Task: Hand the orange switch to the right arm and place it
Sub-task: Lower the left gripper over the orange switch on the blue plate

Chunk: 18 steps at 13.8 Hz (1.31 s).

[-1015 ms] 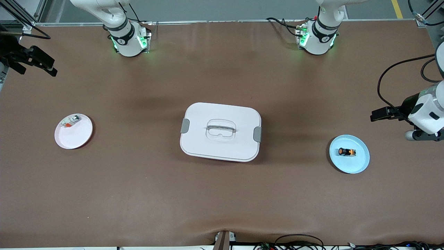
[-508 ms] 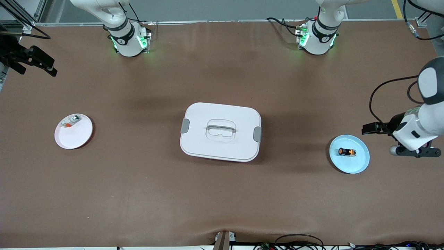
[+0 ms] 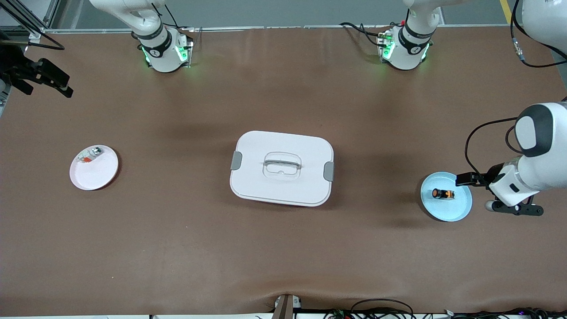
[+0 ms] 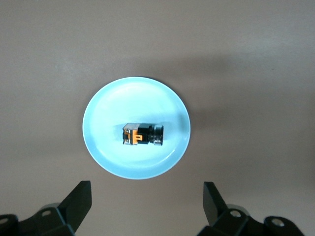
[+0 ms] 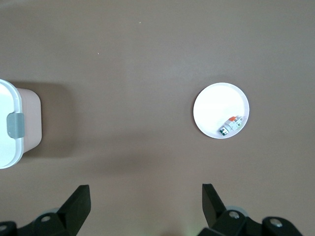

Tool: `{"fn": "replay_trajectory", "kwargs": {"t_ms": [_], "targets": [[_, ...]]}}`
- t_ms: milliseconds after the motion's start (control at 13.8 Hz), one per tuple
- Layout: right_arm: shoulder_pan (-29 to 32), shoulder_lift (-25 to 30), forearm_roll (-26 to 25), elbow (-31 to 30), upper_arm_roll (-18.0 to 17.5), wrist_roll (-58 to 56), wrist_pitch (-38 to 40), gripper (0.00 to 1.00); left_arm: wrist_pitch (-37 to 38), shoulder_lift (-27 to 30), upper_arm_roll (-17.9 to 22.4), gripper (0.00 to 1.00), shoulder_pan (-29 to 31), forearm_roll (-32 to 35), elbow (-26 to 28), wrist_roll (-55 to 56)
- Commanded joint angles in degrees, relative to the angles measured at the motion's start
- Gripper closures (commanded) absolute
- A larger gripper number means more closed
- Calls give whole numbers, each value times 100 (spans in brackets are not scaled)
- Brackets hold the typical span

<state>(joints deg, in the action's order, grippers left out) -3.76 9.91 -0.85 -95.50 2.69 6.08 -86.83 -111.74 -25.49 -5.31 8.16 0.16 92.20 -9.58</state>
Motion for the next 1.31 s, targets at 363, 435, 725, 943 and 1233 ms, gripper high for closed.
{"fn": "replay_trajectory", "kwargs": {"t_ms": [363,435,725,943,1233], "targets": [[-37,-33,-21,84,-31,34,-36,0,-787,-553,-14,0,72,-7,132,-307],[-37,-33,-21,85,-40,34,-45,0,-866,-632,-14,0,81,-7,132,-360],[-37,-33,-21,85,-31,34,-97,0,-1042,-922,-14,0,116,-7,219,-378],[-37,-51,-21,85,-31,34,-115,0,-1174,-1019,-5,0,125,-7,342,-387],[-20,-42,-29,85,-31,25,-89,0,-1482,-1177,-5,0,125,62,439,-387]]}}
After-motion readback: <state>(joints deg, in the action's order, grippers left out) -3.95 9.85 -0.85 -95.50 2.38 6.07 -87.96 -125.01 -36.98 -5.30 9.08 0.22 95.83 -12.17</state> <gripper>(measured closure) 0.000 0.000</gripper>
